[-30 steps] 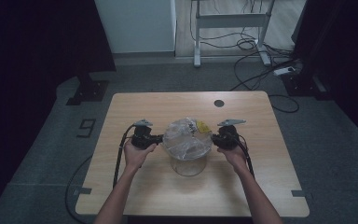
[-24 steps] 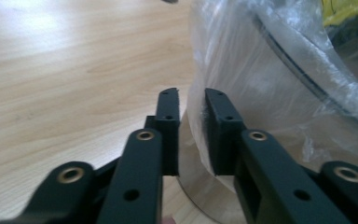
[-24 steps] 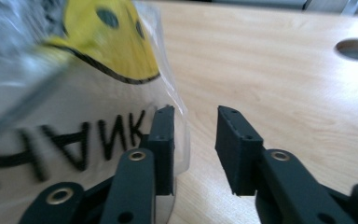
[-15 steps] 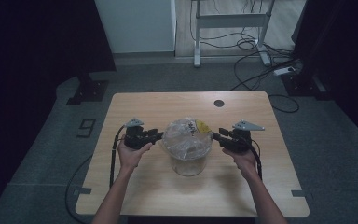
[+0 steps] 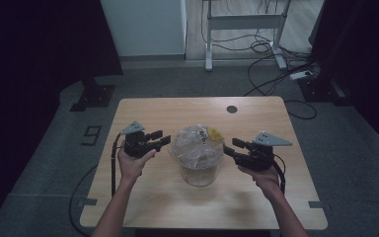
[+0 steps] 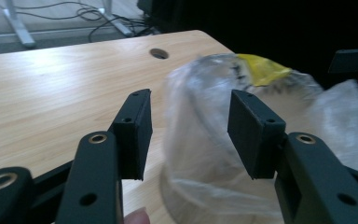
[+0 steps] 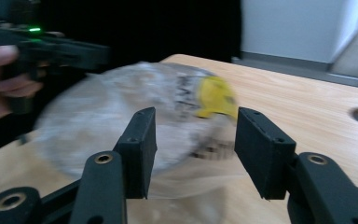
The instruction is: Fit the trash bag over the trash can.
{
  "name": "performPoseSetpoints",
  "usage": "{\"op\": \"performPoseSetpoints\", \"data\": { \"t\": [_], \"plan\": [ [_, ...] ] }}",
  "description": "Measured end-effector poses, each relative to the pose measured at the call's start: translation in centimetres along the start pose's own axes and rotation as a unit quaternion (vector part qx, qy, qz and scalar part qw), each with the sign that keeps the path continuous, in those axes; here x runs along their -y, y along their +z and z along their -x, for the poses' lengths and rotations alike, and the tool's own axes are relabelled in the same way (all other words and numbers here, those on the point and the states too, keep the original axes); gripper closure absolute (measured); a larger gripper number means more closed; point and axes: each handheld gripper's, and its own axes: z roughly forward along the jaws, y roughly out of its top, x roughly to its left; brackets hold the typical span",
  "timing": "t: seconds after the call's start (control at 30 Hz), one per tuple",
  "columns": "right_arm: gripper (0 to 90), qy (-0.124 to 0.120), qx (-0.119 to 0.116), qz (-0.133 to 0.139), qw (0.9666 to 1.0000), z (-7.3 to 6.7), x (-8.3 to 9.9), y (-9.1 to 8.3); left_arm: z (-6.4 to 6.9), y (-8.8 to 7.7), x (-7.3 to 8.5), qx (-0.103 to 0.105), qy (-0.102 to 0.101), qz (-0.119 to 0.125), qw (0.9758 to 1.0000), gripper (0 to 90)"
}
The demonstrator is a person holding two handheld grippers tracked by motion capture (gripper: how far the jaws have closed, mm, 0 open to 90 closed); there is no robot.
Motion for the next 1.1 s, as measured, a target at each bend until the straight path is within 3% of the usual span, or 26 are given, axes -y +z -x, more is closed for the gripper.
{"op": "performPoseSetpoints", "data": {
  "t": [0.13,0.23,0.43,0.53,0.6,0.73,0.87,1.1],
  "plan": [
    [45.4,-0.007,-0.041,-0.008,0.9991,-1.9,-0.7,0.3,1.1,0.7,-0.3,0.008,0.012,-0.013,0.9998,49.3],
    [43.9,-0.018,-0.058,-0.021,0.998,-3.1,-1.1,1.2,1.7,1.3,-0.4,0.008,0.02,-0.022,0.9995,49.4],
    [40.6,-0.035,-0.058,-0.052,0.9963,-3.8,-1.6,3.7,1.8,2.3,-0.2,0.005,0.021,-0.037,0.9991,50.2],
    [47.3,-0.035,-0.057,-0.061,0.9959,-3.7,-1.6,4.2,1.7,2.4,-0.1,0.004,0.022,-0.039,0.999,50.5],
    [67.1,-0.052,-0.048,-0.074,0.9948,-3.7,-1.4,4.3,1.6,2.4,0.1,0.002,0.021,-0.039,0.999,50.9],
    [83.2,-0.075,-0.058,-0.044,0.9945,-4.4,-0.9,3.2,1.4,2.6,0.5,0.0,0.017,-0.041,0.999,52.0],
    [87.4,-0.098,-0.085,-0.021,0.9913,-5.6,0.3,1.6,1.2,2.6,0.8,-0.002,0.015,-0.043,0.999,52.3],
    [87.8,-0.119,-0.106,-0.042,0.9863,-6.7,3.0,1.4,1.2,2.9,1.1,-0.005,0.012,-0.047,0.9988,53.1]
  ]
}}
